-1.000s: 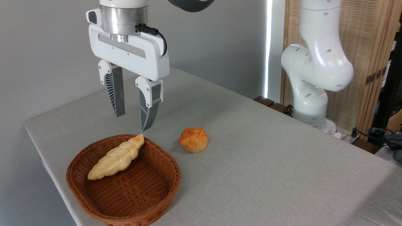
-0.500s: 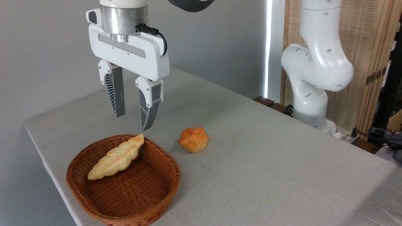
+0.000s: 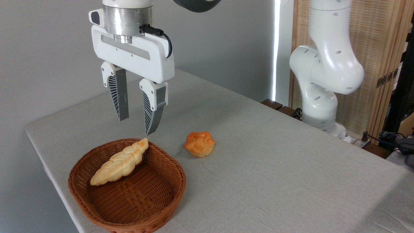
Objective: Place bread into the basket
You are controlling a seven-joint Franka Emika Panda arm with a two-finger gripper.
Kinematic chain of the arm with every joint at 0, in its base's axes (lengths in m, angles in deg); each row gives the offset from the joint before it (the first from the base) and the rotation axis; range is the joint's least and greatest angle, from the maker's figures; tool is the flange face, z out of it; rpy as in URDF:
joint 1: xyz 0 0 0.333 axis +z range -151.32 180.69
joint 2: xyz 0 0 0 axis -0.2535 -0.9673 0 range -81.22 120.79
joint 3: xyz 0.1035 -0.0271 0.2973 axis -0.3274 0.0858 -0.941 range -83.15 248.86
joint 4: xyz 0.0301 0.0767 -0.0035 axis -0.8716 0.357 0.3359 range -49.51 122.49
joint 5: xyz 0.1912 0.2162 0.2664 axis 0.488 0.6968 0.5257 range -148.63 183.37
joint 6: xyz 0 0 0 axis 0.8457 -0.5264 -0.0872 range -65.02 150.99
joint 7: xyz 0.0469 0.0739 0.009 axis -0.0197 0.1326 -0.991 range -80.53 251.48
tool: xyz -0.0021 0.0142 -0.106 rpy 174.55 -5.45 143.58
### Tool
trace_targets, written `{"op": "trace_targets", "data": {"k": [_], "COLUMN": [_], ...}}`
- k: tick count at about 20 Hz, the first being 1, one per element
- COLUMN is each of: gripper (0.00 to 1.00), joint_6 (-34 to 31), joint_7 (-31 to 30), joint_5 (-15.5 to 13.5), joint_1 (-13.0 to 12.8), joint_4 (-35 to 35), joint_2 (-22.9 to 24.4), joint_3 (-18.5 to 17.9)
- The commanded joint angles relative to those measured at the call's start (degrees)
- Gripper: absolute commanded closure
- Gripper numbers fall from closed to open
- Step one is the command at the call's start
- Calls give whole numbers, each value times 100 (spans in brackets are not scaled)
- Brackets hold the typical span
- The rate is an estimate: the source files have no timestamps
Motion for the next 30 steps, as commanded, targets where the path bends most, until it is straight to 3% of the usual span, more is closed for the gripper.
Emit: {"op": "trace_targets", "data": {"k": [1, 11, 16, 25, 30], "gripper": [0, 0, 0, 0, 0], "joint_6": [-300, -634, -512, -230, -89], "joint_7": [-53, -9, 44, 96, 193], "joint_5": [-68, -68, 11, 20, 38], "joint_1": [38, -50, -207, -225, -471], "joint_4": [-64, 128, 830, 1956, 2623], "joint_2": [69, 210, 604, 1141, 1326], "joint_3": [59, 164, 182, 191, 182]}}
